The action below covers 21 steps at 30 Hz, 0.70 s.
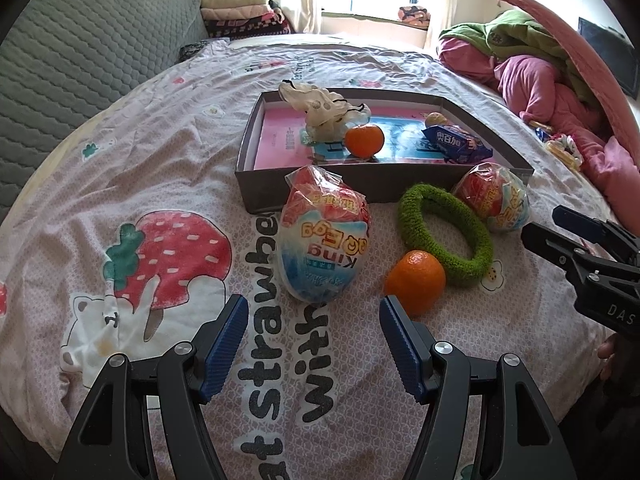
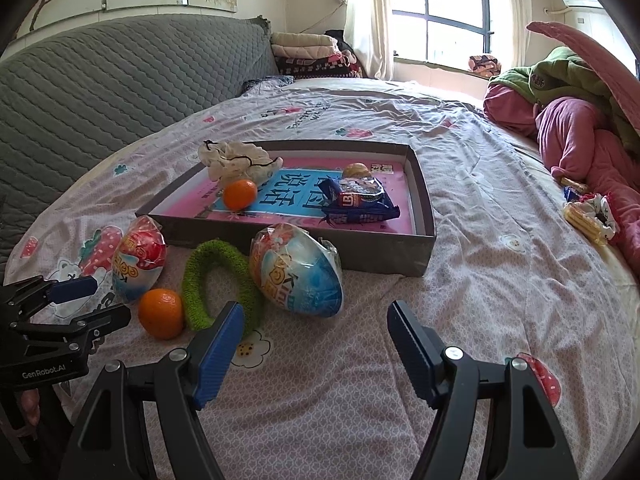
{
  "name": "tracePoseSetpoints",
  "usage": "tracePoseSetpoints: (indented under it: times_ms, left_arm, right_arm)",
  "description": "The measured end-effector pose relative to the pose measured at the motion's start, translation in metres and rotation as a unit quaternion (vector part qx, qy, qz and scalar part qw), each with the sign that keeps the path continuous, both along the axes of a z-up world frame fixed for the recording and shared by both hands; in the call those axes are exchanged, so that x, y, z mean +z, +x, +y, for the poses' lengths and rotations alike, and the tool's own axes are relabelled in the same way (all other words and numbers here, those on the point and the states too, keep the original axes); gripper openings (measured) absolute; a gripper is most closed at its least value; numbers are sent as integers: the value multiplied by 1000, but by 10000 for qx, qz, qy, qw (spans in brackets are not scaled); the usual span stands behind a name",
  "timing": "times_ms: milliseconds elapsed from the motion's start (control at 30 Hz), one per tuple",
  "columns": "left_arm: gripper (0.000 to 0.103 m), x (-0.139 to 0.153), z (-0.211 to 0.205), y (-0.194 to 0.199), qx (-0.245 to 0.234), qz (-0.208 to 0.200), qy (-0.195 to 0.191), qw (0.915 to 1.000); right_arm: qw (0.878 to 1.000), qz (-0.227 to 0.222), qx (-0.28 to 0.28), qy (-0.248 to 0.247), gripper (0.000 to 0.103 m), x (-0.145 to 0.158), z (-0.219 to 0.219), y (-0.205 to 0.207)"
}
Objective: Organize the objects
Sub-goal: 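Move the right tool to the blue-white candy egg while the left tool approaches the red-white egg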
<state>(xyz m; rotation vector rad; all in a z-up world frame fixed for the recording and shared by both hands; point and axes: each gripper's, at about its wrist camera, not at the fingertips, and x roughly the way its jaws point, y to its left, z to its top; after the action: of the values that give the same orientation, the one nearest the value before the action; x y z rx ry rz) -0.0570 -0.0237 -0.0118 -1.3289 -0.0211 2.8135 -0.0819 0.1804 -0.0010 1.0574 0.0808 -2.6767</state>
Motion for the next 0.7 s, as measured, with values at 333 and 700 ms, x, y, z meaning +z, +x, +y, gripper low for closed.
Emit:
tracePoseSetpoints:
  times_ms: [333,700]
  left_arm:
    - [70,-3,-4,-11,75,-18,106,9999]
    - [70,-5,1,-24,38,16,117,9999]
  right_arm:
    - [10000,-78,-1,12,73,-5,-3,-9]
    - [9996,-263,-19,-140,73,-10,-1,-23]
